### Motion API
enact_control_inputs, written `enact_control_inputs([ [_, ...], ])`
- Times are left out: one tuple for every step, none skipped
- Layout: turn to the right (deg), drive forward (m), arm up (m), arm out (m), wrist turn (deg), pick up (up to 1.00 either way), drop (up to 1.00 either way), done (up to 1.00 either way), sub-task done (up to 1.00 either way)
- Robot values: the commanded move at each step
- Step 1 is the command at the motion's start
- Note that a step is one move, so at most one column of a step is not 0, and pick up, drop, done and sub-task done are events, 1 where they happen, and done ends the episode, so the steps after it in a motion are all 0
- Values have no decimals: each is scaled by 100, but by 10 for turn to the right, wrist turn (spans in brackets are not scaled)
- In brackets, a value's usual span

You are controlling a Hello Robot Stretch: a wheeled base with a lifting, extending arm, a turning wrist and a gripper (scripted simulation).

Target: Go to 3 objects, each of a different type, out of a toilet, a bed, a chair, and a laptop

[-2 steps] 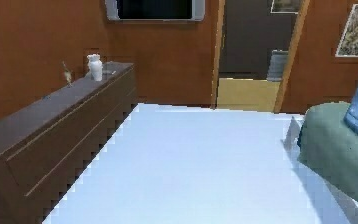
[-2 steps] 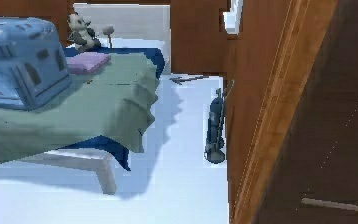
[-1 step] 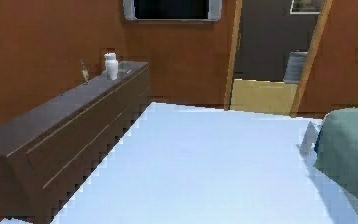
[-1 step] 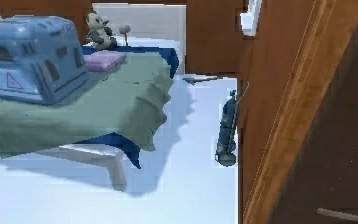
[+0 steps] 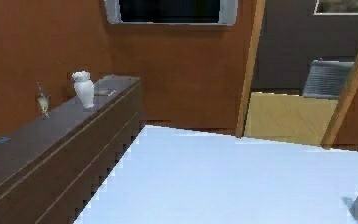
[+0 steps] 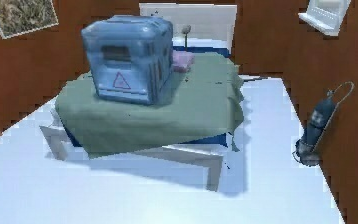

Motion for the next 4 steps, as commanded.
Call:
enact_control_inputs([
  [150, 0, 0, 0, 0, 0, 0, 0, 0],
  [0, 15, 0, 0, 0, 0, 0, 0, 0],
  [240, 0, 0, 0, 0, 0, 0, 0, 0],
  [0, 100, 0, 0, 0, 0, 0, 0, 0],
])
